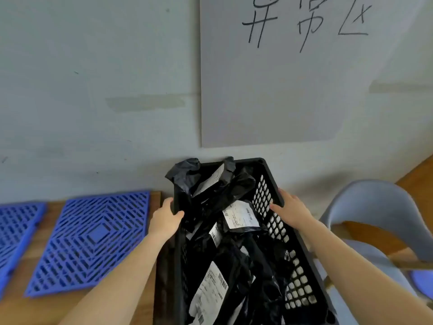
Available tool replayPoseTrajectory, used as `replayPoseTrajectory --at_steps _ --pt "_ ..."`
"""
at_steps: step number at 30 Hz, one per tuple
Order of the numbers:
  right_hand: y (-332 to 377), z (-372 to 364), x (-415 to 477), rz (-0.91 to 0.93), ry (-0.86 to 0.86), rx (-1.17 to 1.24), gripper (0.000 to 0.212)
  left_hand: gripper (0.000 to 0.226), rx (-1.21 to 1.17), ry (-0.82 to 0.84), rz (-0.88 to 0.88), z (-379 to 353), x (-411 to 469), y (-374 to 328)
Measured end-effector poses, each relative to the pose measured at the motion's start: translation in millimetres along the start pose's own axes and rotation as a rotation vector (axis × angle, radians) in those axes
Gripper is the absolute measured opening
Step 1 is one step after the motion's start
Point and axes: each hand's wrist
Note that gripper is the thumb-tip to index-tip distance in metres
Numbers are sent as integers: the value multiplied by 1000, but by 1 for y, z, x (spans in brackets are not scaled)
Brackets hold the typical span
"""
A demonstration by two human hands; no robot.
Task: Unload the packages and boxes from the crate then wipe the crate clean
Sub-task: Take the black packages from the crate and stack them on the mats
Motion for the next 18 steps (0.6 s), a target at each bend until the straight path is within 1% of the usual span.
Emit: replayPoseTrajectory --at_steps 2,5,9,12,15,18 --pt "-4 -1 9 -22 6 8 68 59 -27 -13 13 -3 -2 -3" --pt "-12 -3 22 -39 -14 -3 66 58 37 -28 44 -8 -11 -9" --pt "-27 -9 33 -57 23 43 65 65 107 -45 88 -14 -17 -19" --pt "-39 -17 37 -24 29 64 67 74 181 -35 97 -16 -19 -24" --pt "-45 -18 38 11 -10 102 60 77 218 -21 102 -14 -19 -29" --pt "-50 -14 34 67 -17 140 53 76 231 -39 133 -11 -23 -32"
Point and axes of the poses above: each hand's wrist, its own x-axis towards the middle knuckle, its own z-axis out of the back of the hand, y = z × x, and after that the axes turned 11 degrees about x, right-handed
